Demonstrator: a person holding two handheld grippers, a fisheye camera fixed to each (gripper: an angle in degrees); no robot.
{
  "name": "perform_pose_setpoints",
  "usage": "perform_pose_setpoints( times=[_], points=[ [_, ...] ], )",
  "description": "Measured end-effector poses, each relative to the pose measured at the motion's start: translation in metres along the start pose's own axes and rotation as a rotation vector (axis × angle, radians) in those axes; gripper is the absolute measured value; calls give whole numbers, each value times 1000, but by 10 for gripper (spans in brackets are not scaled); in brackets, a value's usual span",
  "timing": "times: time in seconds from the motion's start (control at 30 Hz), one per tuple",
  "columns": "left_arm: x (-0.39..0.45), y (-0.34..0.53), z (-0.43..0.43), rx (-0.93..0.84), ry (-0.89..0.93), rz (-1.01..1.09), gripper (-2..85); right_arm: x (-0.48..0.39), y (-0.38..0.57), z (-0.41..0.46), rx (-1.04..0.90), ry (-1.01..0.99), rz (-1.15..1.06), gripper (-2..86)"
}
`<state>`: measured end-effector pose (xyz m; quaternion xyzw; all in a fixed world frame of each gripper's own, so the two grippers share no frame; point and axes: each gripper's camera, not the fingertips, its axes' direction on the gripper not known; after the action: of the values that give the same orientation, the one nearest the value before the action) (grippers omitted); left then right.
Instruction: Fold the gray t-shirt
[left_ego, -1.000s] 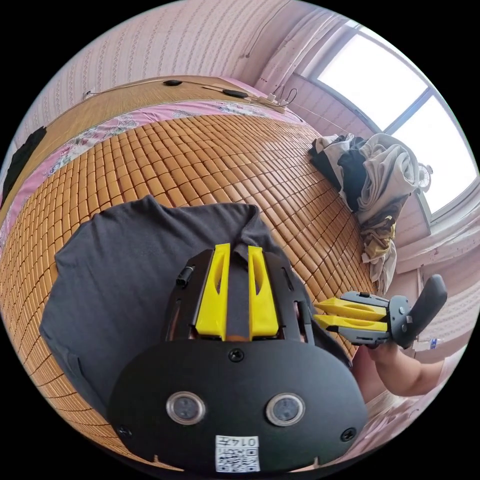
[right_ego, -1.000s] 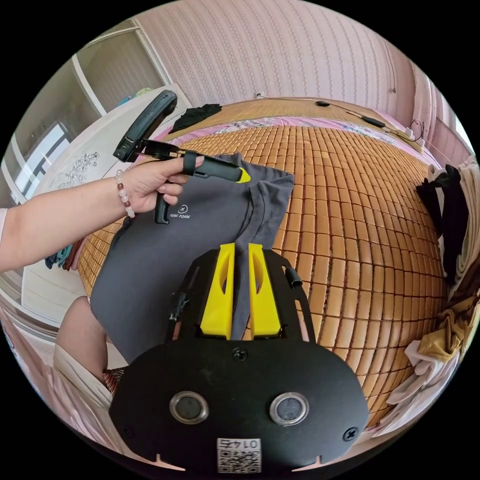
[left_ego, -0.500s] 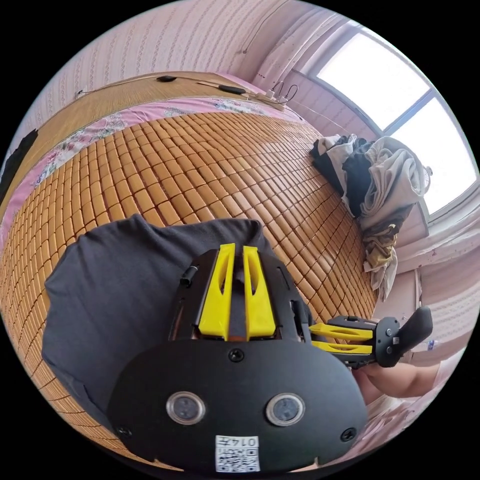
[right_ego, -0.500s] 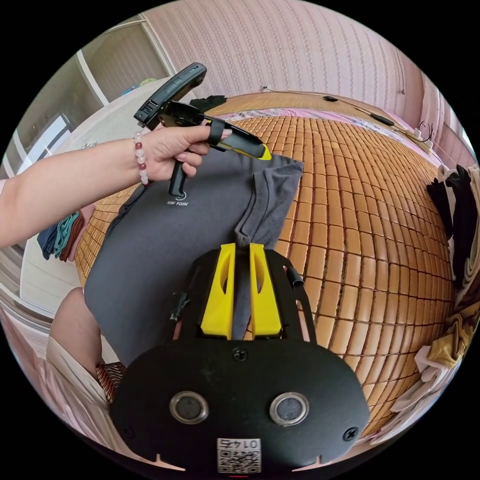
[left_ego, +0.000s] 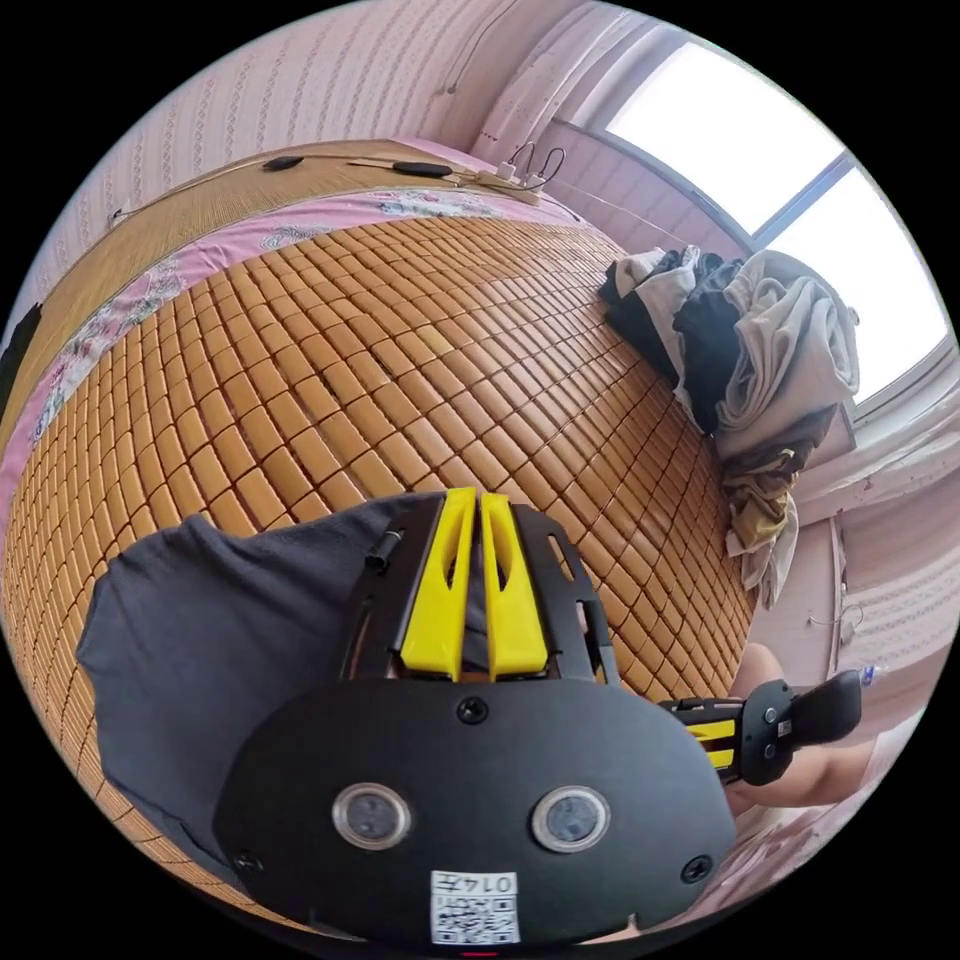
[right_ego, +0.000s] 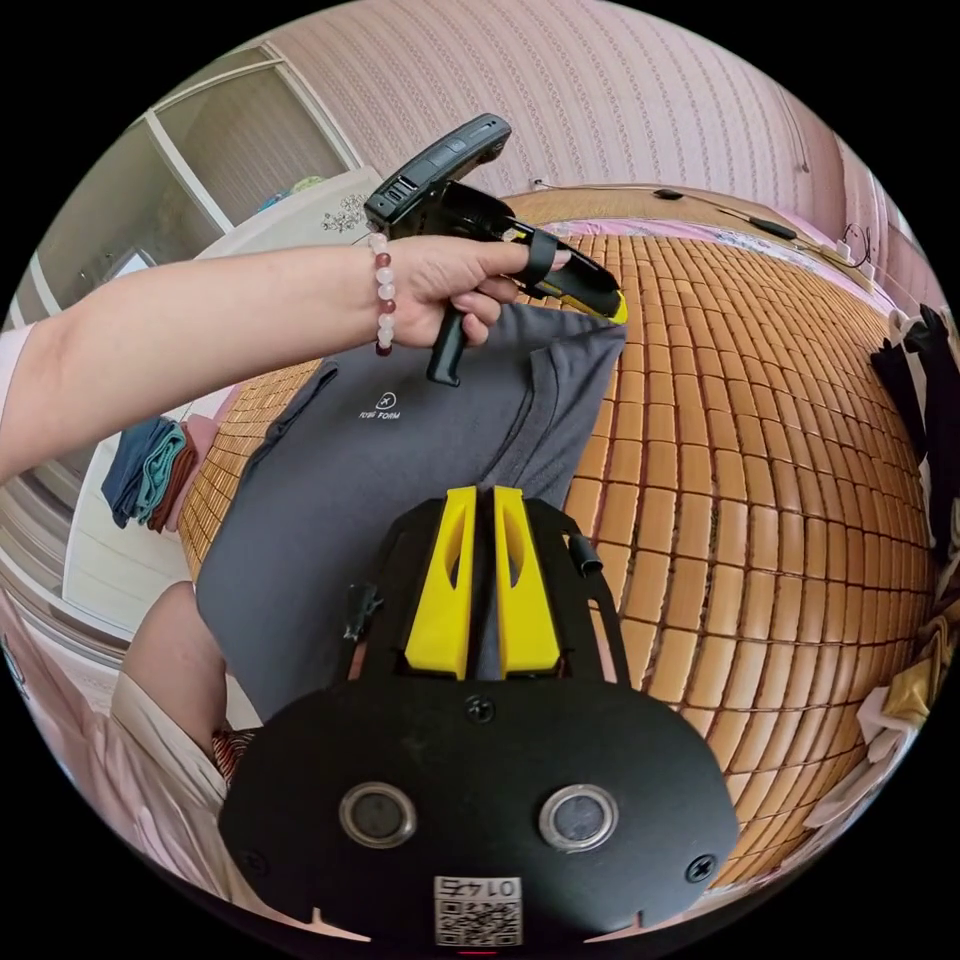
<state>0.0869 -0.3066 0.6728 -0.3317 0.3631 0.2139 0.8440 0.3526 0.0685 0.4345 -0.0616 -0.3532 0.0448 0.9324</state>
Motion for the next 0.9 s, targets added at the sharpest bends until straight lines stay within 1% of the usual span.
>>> perform_pose_setpoints(
  times=[0.03,0.1,0.23,0.3,0.43,0.5,0.57,0.63,0.7,0.73,0.8,0.9],
  points=[
    [-5,3,-11,6,8,6,43,-1,-4,-3,-10,-19,3,45],
    [-15,11,-32,31,17,3,55,-2,-10,-12,9,-32,5,56],
    [-54,56,-96,135,-18,-42,56,17,-36,-27,105,32,3,66],
    [-76,86,-121,149,-55,-76,54,30,-59,-20,82,60,-30,79],
    [-124,163,-164,103,-174,-173,53,55,-116,11,26,131,-59,109],
    [-142,192,-175,82,-229,-224,56,64,-135,28,-1,153,-47,113],
    [-159,217,-183,76,-265,-289,60,71,-153,46,-67,156,-40,114],
    [-181,244,-189,85,-282,-386,66,64,-172,57,-82,165,-101,108],
    [-194,259,-193,119,-262,-427,71,54,-181,65,-113,189,-158,88],
    [-201,267,-195,139,-262,-453,78,50,-185,71,-148,217,-167,65],
    [-211,278,-198,167,-243,-487,84,47,-189,73,-149,231,-172,53],
    [-225,289,-198,177,-203,-509,87,48,-197,70,-171,196,-160,19]
  ],
)
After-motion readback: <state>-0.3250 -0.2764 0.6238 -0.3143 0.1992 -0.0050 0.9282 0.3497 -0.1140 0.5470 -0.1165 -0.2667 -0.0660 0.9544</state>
